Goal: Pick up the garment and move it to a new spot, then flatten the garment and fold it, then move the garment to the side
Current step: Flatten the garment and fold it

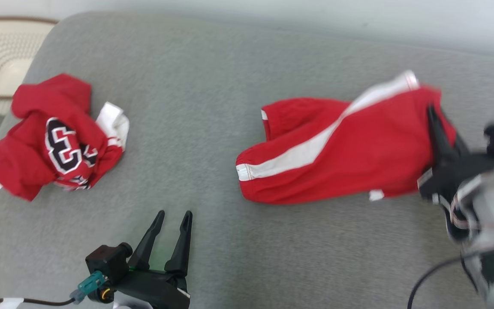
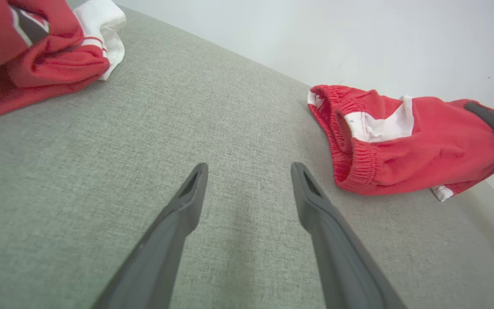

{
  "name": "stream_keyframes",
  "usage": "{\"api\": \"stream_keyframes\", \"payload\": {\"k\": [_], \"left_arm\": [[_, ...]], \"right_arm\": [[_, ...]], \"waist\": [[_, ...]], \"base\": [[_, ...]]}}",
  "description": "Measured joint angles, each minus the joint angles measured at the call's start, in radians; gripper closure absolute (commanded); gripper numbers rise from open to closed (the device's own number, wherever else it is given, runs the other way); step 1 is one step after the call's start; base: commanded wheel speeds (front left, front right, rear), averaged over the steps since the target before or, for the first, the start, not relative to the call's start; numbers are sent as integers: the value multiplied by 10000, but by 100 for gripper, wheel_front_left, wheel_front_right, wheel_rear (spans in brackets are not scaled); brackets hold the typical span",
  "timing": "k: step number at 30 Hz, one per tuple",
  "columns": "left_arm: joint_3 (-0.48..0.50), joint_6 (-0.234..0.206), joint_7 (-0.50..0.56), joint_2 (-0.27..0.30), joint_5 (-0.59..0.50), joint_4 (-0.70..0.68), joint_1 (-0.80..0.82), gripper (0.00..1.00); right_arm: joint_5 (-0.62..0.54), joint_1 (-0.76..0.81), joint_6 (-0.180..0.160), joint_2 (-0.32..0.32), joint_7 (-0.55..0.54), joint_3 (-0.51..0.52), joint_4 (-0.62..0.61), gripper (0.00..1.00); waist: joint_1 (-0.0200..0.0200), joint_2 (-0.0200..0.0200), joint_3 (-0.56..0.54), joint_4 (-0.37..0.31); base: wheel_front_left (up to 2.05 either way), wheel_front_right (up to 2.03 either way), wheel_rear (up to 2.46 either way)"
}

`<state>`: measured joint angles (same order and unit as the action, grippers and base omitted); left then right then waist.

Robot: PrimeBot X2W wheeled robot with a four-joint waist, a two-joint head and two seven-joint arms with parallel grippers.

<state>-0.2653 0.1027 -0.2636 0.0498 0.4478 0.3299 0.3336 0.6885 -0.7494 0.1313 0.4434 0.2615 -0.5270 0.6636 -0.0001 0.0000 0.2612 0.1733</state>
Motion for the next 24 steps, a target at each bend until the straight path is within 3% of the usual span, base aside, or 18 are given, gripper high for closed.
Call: {"api": "stream_keyframes", "payload": {"k": [4,5,6,7,8,18,24], "left_arm": [[44,12,0,2,-71,105,-126,0],[31,15,0,0,-73,151,-248,0],[29,17,0,-4,-81,194,-293,0],[29,19,0,2,-88,203,-298,0],[36,21,0,2,-94,201,-298,0],[-6,96,0,0,-240,318,-474,0],[-209,102,0,2,-199,316,-484,0]], "right_arm": [[-370,1929,0,-35,0,846,-907,93],[-502,2824,0,-184,0,1174,-1170,79],[-648,3235,0,-276,0,1294,-1241,73],[-750,3593,0,-364,0,1411,-1285,54],[-805,3904,0,-491,0,1561,-1302,0],[-1764,5028,0,-961,0,2826,-2088,0],[-2228,4736,0,-1246,0,2435,-2142,0]], "waist": [[0,0,-392,-509],[-1,1,-571,-757],[-1,1,-661,-875],[0,1,-749,-982],[-1,0,-832,-1086],[-1,0,-1454,-1837],[-1,0,-1534,-1831]], "base": [[0,0,0],[0,0,0],[0,0,0],[0,0,0],[0,0,0],[0,0,0],[0,0,0]]}}
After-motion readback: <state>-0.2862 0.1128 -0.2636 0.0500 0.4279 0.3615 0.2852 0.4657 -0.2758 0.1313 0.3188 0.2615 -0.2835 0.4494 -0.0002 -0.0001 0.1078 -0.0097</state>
